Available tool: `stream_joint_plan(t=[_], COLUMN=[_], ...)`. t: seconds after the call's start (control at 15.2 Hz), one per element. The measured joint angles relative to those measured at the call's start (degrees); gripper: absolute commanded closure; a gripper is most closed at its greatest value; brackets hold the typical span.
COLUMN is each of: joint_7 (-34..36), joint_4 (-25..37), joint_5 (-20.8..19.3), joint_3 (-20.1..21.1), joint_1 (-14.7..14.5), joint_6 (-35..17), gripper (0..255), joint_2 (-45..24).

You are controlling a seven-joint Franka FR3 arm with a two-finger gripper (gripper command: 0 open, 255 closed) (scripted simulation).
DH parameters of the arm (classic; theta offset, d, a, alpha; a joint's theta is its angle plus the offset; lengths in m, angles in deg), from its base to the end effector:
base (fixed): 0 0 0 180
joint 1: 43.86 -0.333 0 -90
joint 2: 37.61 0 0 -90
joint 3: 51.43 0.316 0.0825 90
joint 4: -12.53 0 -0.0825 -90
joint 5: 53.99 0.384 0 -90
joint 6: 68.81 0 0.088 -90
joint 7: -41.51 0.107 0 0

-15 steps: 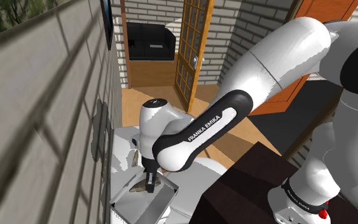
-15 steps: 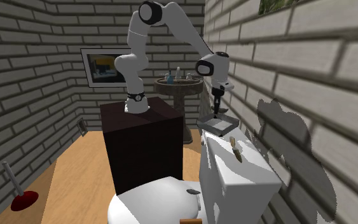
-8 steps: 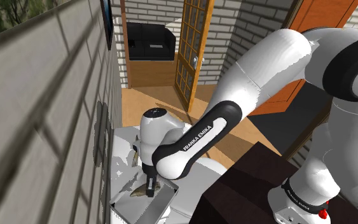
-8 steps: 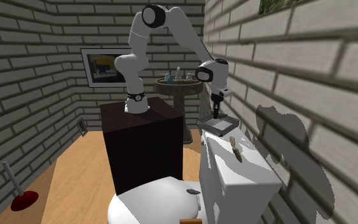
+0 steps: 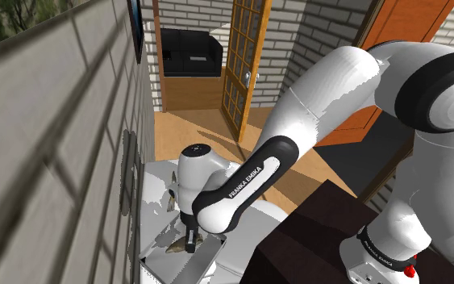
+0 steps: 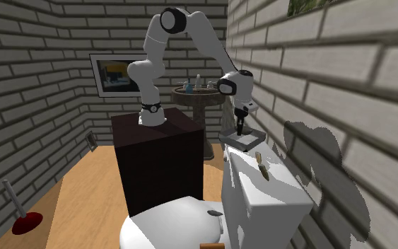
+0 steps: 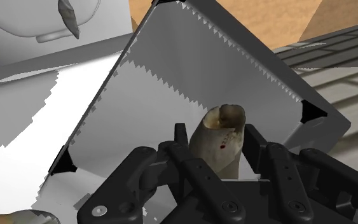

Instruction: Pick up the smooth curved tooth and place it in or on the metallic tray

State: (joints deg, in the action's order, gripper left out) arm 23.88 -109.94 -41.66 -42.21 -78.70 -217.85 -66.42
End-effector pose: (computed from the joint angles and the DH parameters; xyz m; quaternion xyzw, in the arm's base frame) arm 0.4083 0.3916 0.1657 -0.9025 -0.4202 0.0400 0.0854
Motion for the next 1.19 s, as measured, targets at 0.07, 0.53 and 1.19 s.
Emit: stream_joint_plan(t=[0.07, 0.53, 1.19], joint_7=[0.0, 0.0, 0.12], joint_4=[0.0, 0.01, -0.44], joint_5=[0.0, 0.0, -0.15], joint_3=[0.0, 0.0, -0.19], joint_1=[0.0, 0.0, 0.91], joint_6=[-0.01, -0.03, 5.75], gripper=[255, 0, 0], joint_2=[-0.01, -0.02, 6.11])
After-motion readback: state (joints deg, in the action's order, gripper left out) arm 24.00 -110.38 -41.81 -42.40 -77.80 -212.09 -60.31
